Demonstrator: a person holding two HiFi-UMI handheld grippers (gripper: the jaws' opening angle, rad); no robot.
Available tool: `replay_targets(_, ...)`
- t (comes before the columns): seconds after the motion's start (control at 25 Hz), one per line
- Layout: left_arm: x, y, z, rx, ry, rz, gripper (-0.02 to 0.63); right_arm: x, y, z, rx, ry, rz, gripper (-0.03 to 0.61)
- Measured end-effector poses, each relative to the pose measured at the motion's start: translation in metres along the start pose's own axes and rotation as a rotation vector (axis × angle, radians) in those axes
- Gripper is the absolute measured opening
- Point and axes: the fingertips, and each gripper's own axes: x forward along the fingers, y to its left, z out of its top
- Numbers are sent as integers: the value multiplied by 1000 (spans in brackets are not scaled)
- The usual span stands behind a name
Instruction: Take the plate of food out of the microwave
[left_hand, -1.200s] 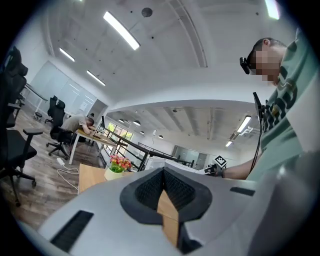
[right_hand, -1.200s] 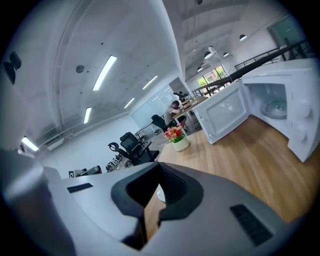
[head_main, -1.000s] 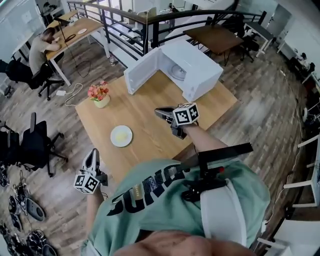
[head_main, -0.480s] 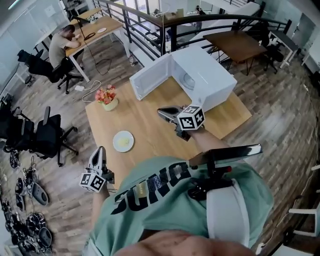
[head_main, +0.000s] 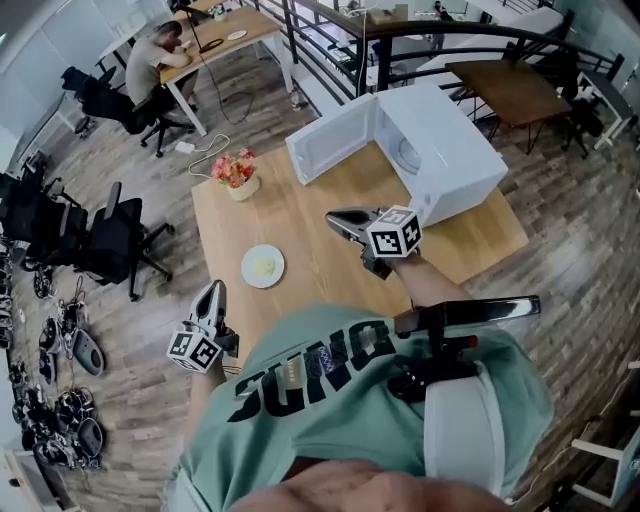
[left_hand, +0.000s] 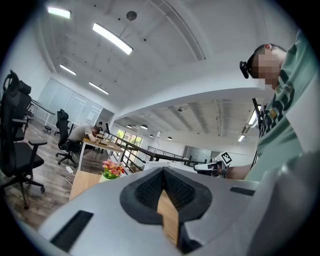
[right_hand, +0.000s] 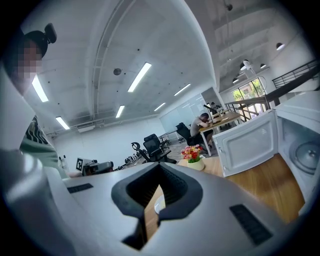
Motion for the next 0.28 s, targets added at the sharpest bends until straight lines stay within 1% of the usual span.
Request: replay_targets(0.28, 2, 11, 0, -1, 0, -4, 3, 17, -1, -6, 2, 7, 16, 6)
